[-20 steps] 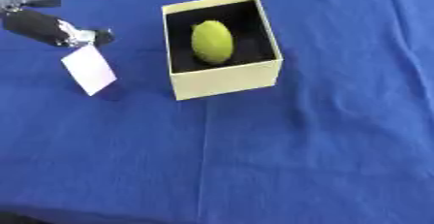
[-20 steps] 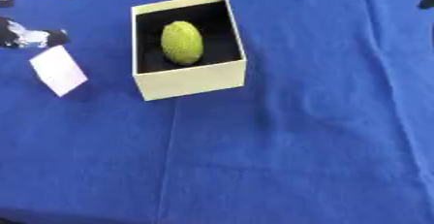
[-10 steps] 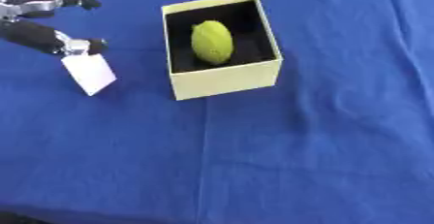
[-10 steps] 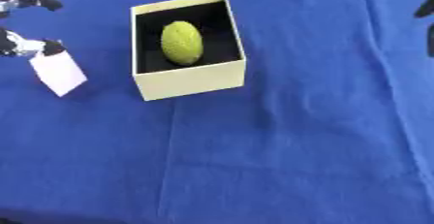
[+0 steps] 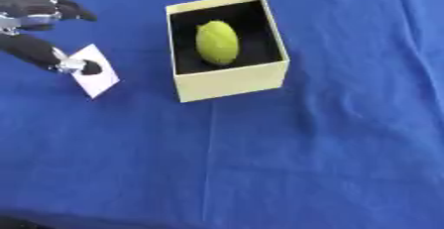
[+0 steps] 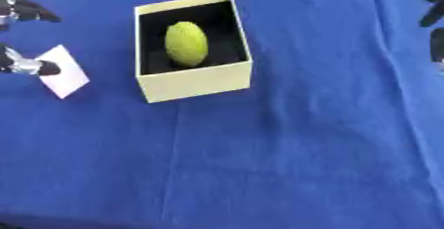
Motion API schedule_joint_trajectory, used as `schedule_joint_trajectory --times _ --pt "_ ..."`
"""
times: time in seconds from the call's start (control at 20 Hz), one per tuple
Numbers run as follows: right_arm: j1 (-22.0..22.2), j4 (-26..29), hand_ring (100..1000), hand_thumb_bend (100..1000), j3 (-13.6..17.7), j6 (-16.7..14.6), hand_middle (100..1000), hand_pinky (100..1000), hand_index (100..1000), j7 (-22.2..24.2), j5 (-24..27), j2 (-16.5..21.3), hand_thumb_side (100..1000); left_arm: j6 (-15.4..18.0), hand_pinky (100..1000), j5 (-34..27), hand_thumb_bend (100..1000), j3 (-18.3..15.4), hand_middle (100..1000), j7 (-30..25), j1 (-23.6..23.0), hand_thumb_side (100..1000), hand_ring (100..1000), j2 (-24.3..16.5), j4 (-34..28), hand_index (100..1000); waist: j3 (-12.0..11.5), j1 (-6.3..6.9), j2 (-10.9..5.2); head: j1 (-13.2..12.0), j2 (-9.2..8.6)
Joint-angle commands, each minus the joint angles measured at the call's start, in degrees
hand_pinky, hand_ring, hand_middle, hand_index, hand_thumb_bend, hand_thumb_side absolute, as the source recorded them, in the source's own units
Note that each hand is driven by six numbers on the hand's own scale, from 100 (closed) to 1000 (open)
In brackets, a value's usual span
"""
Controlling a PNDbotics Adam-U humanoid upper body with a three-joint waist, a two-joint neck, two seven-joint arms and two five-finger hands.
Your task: Pick up objects on the table and place them in the box.
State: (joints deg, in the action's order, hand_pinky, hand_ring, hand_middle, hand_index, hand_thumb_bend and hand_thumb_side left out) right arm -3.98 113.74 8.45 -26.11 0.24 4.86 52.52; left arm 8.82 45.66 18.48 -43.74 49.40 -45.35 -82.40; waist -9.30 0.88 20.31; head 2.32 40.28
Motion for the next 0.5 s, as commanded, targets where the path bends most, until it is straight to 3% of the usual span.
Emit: schedule_joint_trajectory --times 0.05,0.25,0.5 --pt "-0.1 0.8 968 100 0.4 0.4 520 970 760 0.1 -0.4 0.8 470 -0.4 1000 1.4 613 -0.9 906 0.0 0.5 943 968 -2.3 0.8 1000 -0.1 -0.16 -0.99 0.1 -0.3" --pt "0.1 0.8 967 100 0.2 0.8 517 971 756 0.5 -0.6 0.5 470 -1.4 1000 3.2 611 -0.8 903 0.2 0.4 963 965 -1.9 2.6 1000 -0.1 -0.3 -0.86 0.0 -0.37" --pt "0.4 0.8 968 100 0.0 1.4 514 972 748 0.9 -1.0 -0.1 470 -3.4 993 3.3 517 -1.2 879 1.5 0.2 1000 947 -1.1 4.5 1000 -0.1 -0.44 -0.65 -0.1 -0.44"
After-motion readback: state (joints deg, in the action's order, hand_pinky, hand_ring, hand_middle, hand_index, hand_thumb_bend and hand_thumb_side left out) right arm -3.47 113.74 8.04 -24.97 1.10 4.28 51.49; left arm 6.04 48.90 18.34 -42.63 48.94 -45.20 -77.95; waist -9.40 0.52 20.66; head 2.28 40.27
